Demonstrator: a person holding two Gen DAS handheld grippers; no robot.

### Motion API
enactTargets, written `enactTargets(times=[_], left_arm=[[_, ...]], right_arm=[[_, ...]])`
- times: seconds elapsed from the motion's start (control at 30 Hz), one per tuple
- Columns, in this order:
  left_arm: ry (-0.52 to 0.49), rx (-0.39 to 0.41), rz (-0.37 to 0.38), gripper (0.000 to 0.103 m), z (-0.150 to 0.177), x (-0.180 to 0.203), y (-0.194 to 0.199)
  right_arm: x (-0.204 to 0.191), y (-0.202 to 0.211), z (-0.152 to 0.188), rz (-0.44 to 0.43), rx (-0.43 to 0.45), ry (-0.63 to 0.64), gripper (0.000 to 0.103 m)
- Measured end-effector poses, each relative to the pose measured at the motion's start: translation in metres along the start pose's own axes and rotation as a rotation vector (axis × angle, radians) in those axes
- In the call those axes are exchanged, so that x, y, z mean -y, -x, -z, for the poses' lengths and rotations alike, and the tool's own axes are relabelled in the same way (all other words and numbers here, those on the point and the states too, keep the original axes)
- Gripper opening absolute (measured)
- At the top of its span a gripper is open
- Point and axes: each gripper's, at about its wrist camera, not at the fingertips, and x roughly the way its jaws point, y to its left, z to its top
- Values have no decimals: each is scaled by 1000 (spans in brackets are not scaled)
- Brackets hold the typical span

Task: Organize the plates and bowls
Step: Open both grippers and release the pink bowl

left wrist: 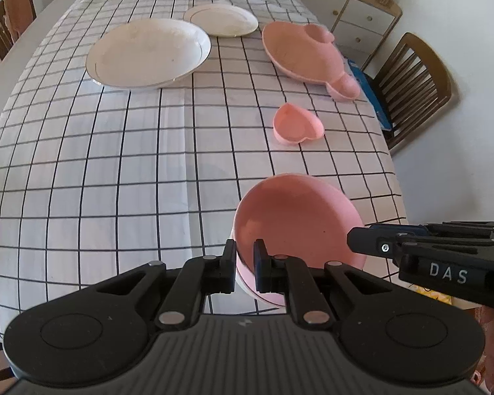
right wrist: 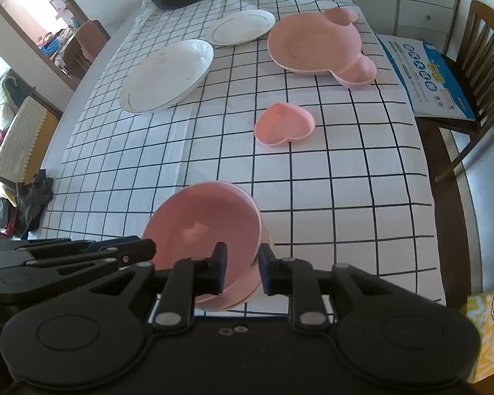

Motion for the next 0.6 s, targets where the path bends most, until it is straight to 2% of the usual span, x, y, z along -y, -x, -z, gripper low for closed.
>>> enactTargets(times=[0.13, 0.33, 0.43, 0.53, 0.6], left_arm=[[-32, 38, -2, 11, -2, 6, 10], [-56, 79, 8, 11, -8, 11, 19], [-51, 84, 20, 16, -13, 10, 19], [-47, 94, 31, 38, -19, 10, 20], [-41, 109, 32, 60, -22, 10, 20]], right_arm=[[-4, 6, -2, -13, 13, 22, 23], [-8, 14, -9, -18, 46, 50, 33], [-5, 18, -14, -13, 62, 56, 36], [-1, 21, -19, -7, 75, 59, 36], [1, 22, -24, -3, 81, 62, 37]])
